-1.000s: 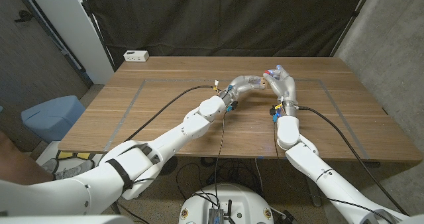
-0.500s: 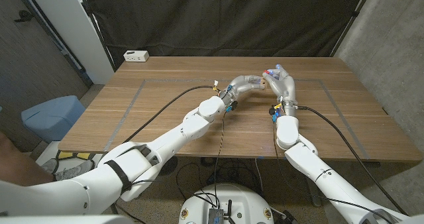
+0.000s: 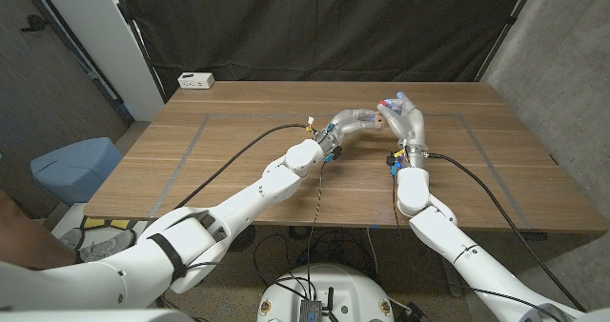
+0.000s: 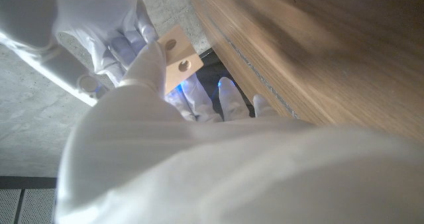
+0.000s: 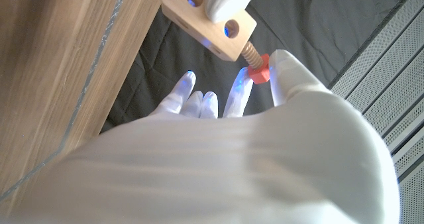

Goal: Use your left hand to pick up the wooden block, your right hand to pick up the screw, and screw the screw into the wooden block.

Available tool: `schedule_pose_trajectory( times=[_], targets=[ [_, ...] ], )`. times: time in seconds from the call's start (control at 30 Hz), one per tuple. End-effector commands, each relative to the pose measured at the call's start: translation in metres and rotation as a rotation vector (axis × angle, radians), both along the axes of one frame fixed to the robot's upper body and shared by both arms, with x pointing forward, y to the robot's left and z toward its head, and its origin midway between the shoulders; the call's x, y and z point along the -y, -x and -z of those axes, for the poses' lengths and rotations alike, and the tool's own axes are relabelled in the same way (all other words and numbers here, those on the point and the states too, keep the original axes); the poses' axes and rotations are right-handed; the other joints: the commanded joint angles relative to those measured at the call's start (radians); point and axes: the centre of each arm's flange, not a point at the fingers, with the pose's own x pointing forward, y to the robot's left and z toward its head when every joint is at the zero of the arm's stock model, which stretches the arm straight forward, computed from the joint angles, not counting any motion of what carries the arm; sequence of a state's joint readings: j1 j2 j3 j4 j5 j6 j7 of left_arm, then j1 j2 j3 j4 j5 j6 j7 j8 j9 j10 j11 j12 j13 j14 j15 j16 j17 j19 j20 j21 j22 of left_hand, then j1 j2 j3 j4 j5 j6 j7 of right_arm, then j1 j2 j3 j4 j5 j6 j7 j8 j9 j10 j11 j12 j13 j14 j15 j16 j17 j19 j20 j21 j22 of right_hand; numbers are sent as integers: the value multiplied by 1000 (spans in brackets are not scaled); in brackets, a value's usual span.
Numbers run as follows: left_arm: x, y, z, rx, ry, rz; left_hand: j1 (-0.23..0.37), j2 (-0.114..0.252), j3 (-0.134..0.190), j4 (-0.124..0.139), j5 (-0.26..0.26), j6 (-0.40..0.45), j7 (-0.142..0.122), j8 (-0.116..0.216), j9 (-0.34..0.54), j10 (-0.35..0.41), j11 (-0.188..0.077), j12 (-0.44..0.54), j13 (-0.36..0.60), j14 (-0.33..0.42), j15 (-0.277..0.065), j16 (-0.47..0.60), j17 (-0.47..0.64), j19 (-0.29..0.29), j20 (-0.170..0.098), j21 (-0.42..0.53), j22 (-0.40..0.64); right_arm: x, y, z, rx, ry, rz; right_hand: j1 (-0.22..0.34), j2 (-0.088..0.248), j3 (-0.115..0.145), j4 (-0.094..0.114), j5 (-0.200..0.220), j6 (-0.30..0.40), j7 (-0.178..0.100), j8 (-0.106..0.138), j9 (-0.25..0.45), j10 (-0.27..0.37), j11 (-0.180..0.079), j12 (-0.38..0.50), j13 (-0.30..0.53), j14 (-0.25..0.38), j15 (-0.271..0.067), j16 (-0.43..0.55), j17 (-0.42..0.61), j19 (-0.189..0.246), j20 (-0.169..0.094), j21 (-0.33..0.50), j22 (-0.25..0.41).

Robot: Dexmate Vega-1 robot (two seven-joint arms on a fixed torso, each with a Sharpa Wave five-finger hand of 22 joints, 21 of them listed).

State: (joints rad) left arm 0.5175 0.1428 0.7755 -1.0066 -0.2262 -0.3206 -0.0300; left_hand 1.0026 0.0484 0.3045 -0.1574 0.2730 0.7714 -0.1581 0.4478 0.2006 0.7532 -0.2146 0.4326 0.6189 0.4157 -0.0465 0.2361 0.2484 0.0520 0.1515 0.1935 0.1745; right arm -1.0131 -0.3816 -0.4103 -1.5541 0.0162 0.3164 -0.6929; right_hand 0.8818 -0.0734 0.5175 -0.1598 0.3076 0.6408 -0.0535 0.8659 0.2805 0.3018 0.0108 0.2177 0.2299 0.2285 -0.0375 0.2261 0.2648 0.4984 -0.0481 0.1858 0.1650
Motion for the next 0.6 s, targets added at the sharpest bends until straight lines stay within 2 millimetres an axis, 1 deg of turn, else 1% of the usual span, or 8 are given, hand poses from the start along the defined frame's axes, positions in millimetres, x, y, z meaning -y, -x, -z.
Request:
schedule_pose_trajectory(
  times=[0.03, 0.33, 0.6],
  targets=[
    [-1, 2, 0, 3, 0, -1, -18, 29, 3, 6, 6, 41, -7, 7, 15, 9, -1, 6, 5, 6, -84, -3, 3, 5, 2, 6, 5, 0, 4, 1, 5, -3, 2, -7, 2, -3, 0, 10, 1, -1, 7, 4, 8, -1, -2, 2, 8, -55, -4, 3, -8, -52, 4, 3],
    [0, 1, -1, 3, -3, 0, -20, 29, 2, 8, 6, 44, -6, 7, 15, 10, -1, 5, 5, 6, -84, -4, 3, 5, 2, 6, 5, 1, 2, 3, -2, -7, 5, -7, 3, -4, 0, 11, 1, -2, 8, 2, 9, 4, -2, 2, 7, -56, -4, 3, -7, -52, 4, 3],
    [-1, 1, 0, 2, -2, -1, -19, 30, 3, 7, 6, 40, -6, 5, 15, 9, -1, 4, 6, 6, -83, -3, 4, 5, 2, 6, 5, 1, 1, 6, -7, -9, 4, -7, 2, -4, -1, 12, 1, -3, 9, 1, 8, 1, -2, 2, 8, -54, -4, 3, -8, -51, 4, 3]
  ],
)
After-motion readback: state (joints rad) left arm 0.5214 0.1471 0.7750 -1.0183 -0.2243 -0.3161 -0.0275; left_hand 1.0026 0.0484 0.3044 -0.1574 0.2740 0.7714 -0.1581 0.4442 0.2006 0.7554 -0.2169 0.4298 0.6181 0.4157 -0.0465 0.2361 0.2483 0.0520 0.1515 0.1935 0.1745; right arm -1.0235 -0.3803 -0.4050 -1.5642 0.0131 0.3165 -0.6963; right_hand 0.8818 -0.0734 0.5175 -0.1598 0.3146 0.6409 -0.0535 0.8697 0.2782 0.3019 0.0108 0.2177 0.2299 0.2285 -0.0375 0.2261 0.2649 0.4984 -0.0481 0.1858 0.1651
